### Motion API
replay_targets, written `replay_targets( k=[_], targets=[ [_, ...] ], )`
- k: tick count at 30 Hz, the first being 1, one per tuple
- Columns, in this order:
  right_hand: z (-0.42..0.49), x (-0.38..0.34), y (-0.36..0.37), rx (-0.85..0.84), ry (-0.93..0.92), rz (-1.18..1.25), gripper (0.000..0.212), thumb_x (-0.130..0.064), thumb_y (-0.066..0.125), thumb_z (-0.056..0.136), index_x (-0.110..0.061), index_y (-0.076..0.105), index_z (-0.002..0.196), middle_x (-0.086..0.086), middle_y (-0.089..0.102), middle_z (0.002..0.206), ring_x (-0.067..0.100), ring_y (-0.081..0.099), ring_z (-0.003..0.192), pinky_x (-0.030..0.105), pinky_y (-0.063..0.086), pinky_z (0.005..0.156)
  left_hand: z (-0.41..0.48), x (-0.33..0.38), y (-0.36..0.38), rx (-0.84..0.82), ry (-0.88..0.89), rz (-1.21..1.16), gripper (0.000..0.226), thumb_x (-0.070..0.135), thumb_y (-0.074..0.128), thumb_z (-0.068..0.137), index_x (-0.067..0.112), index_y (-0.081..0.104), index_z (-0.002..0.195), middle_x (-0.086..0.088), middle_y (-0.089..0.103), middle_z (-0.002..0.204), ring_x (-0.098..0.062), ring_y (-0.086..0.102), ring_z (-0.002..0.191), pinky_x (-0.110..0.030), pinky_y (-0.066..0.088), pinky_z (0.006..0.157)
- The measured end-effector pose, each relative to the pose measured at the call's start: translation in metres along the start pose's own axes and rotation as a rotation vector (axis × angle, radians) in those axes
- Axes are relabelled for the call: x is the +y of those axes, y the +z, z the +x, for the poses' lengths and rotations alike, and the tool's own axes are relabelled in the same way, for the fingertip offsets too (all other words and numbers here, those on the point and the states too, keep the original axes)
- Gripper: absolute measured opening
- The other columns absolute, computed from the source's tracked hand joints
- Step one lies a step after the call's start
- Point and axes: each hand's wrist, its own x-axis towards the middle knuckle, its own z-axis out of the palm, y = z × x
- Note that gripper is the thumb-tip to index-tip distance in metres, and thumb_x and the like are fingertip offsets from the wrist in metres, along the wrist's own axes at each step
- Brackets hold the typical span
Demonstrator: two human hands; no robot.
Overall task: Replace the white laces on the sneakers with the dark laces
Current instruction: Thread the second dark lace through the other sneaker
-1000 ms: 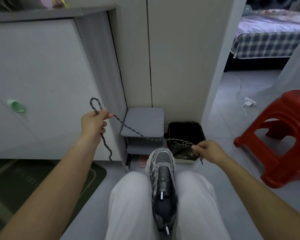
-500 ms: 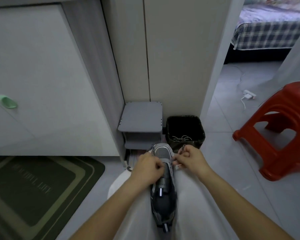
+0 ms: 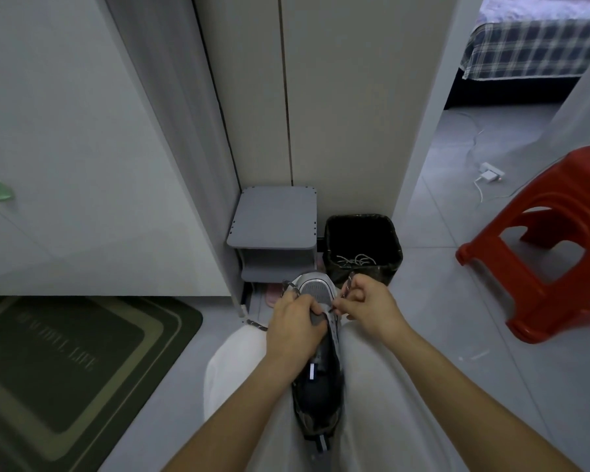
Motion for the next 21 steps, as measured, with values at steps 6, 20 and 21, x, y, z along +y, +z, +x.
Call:
replay_targets(
  k=[6,20,21],
  targets=[
    [0.000,0.003,-0.001,-0.031,0.014,-0.010,0.021,0.000,0.070,0.079,-0.004,0.050,0.078,-0.007,0.056,0.042,0.013,0.067,0.059,0.015,0.048,0.053,-0.001,-0.004,0.007,0.050,0.014,-0.008,0.009,0.023,0.064,0.081,0.018,0.069,0.087,0.007,0.039,0.092,-0.017,0.044,0.105,-0.018,0.032,0.080],
    [0.004,0.014,0.013,0.133,0.080,0.001,0.033,-0.010,0.083,0.067,-0.013,0.051,0.059,0.003,0.059,0.051,0.009,0.052,0.045,0.023,0.042,0.053,-0.004,-0.004,0.019,0.129,0.016,-0.043,0.014,0.022,0.065,0.079,0.015,0.069,0.091,-0.001,0.051,0.105,-0.020,0.044,0.105,-0.025,0.039,0.087],
    [0.004,0.014,0.013,0.126,0.092,0.047,0.032,-0.009,0.082,0.068,-0.012,0.051,0.060,0.003,0.059,0.049,0.008,0.054,0.043,0.023,0.044,0.052,-0.004,-0.004,0.020,0.128,0.011,-0.044,0.014,0.022,0.065,0.080,0.015,0.069,0.091,-0.002,0.051,0.105,-0.020,0.044,0.105,-0.025,0.038,0.087]
  ],
)
